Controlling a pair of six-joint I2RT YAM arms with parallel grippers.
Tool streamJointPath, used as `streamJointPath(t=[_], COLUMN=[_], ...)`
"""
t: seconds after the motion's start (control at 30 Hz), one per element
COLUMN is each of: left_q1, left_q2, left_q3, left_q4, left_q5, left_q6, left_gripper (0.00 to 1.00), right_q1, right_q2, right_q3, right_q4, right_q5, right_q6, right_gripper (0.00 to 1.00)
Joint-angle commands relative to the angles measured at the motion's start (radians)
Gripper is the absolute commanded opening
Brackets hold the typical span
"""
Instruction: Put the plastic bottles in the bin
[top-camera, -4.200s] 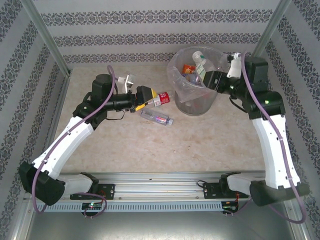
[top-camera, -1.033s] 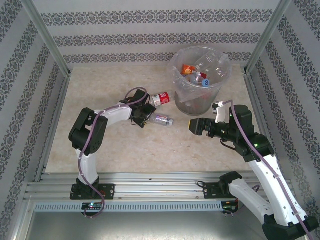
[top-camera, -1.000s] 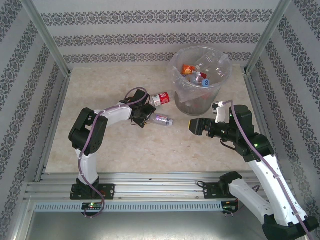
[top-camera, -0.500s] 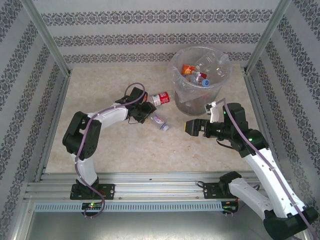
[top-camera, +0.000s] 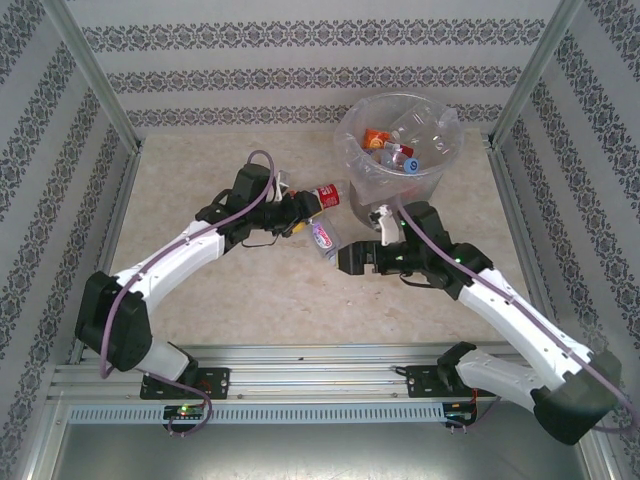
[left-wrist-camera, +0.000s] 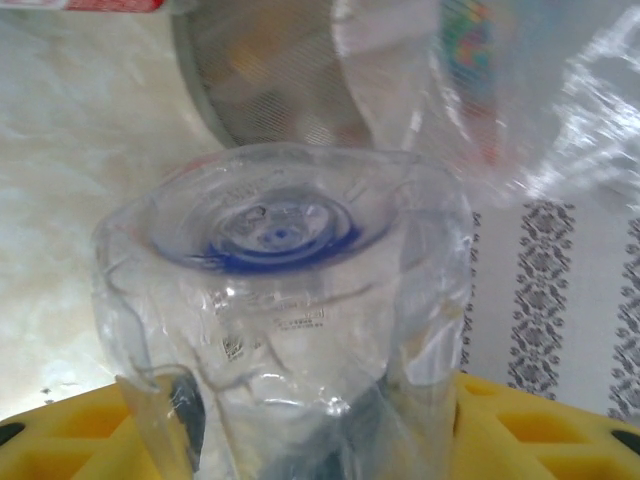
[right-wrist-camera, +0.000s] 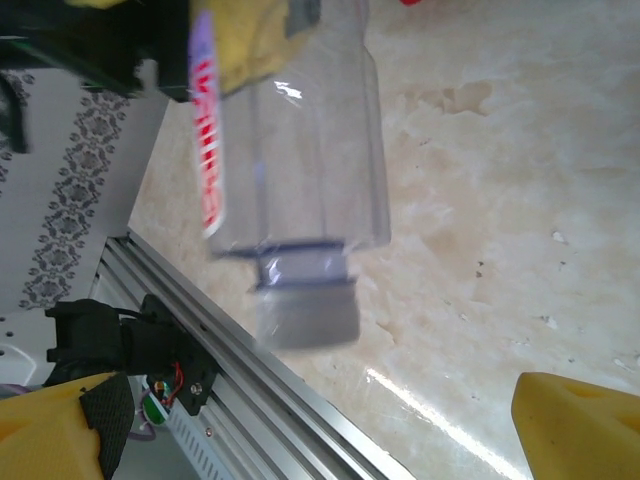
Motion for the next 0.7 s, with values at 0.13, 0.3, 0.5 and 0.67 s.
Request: streamJointPath(t=[0.13,0.3,0.5,0.67], left_q1=[-0.066,-0.081,-0.084,-0.085], left_q2=[-0.073,-0.083,-0.1,-0.102], left_q3=[-0.019,-0.02,-0.023,-0.017], left_q4=[0.002,-0.028,-0.018,-0.004], left_q5=[0.042,0.037,0.036,0.043], left_q6=[-0.008,0.013,0.012,0.006], left_gripper=[0.6,0.61,0.62,0.72], right_q1=[0.083,0.113,0.118,0.118], right_q2=[0.101,0.133,0.135,0.121], right_q3=[0.1,0.135,0.136,0.135], right_q4=[0.099,0.098,0.084,0.077], right_q5=[0.095,0.122,0.137,0.147], right_q6=[0.034,0.04,0.041,0.042], right_gripper=[0.96,0.87,0.64,0.55])
